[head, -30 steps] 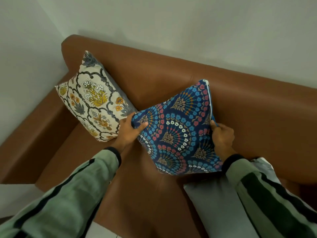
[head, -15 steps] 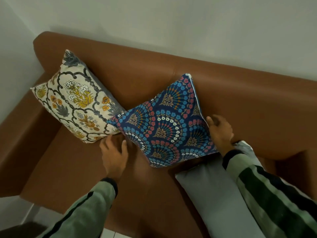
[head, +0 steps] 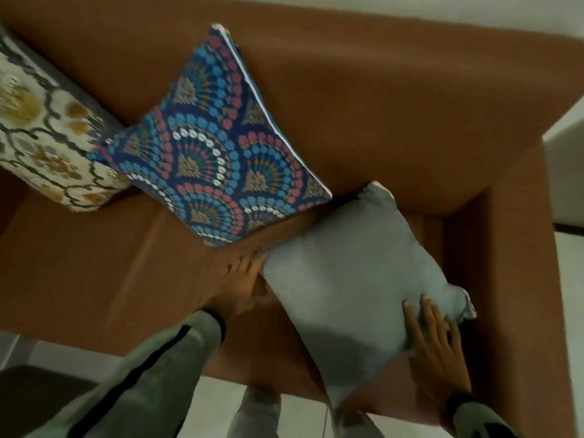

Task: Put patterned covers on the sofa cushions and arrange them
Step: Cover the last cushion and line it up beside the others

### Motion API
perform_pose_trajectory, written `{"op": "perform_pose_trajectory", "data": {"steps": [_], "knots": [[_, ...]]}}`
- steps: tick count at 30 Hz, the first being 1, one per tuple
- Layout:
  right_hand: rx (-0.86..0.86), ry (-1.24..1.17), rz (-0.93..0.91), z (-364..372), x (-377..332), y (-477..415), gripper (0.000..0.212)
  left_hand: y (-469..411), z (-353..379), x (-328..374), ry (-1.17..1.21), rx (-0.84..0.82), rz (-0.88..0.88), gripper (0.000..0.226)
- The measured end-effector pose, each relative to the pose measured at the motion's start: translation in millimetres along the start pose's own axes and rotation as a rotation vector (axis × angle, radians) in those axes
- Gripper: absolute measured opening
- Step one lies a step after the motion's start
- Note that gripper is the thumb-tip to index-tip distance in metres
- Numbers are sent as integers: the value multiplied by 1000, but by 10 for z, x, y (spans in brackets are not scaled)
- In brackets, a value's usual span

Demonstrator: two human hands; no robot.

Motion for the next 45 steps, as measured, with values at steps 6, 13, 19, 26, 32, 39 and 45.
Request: {"op": "perform_pose_trajectory", "data": {"steps": [6,13,19,26,32,39,45], "knots": [[95,-48,-1,52,-48,-309,91,-268,391,216,-191,-134,-38,129],[198,-789,109,-889,338,-343,34,214,-98,515,243,58,-36,100],[281,-1165,239,-1955,762,-705,15,345,-1259,682,561,300,-19,67],[278,-1105,328,-2356,960,-1499,30,-189,-2065,1153,790,307,-69,50],[160,-959,488,-2174,1141,-1992,40,-740,-1938,1164,656,236,-281,81],[641,-994,622,-2652,1199,-1781,27,-662,-2290,1257,-20,573,-53,52],[915,-720,-265,-3334,-227,-1491,32,-1166,-2479,1239,-371,273,149,97]]}}
Point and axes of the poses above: each hand's wrist, its own y-axis away from the middle knuckle, its own z-axis out of the palm, x = y × z, the point moved 6 cm from there along -y, towards the middle knuckle, and after that the axes turned 1 degree about -z, right-handed, at the moved point
